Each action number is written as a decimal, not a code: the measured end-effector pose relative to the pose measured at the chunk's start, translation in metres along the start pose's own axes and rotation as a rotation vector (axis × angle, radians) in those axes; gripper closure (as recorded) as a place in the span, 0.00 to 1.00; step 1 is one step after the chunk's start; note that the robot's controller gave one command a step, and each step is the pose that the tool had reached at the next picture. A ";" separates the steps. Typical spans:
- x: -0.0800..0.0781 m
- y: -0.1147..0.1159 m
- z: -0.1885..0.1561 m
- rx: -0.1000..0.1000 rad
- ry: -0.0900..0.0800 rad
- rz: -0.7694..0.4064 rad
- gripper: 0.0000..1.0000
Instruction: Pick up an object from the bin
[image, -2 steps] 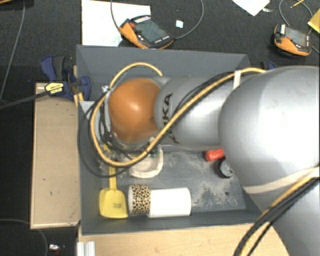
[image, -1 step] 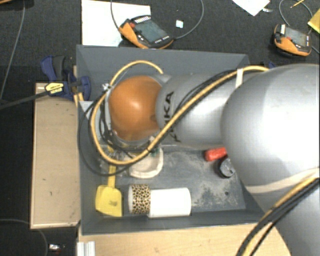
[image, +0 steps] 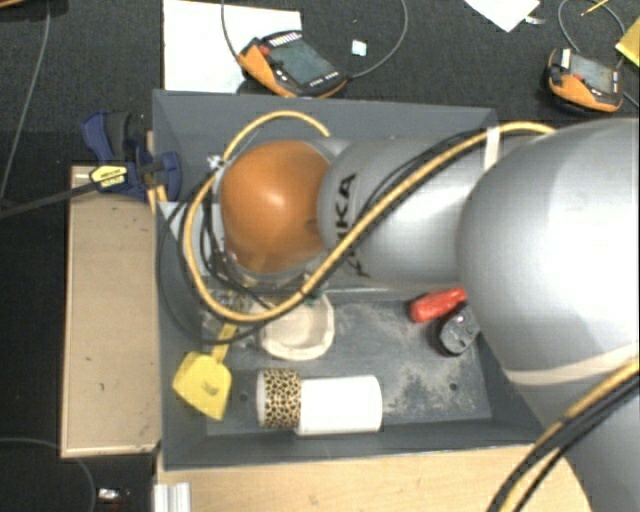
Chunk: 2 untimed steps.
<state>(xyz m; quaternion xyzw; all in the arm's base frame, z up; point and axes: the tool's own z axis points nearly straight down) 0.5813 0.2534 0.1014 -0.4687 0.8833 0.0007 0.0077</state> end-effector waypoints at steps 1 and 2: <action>0.000 0.000 -0.026 0.000 -0.001 0.003 1.00; -0.001 0.000 -0.058 0.000 -0.002 0.006 1.00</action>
Offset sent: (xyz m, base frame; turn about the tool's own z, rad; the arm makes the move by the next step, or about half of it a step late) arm -0.0004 0.0000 0.0652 0.0016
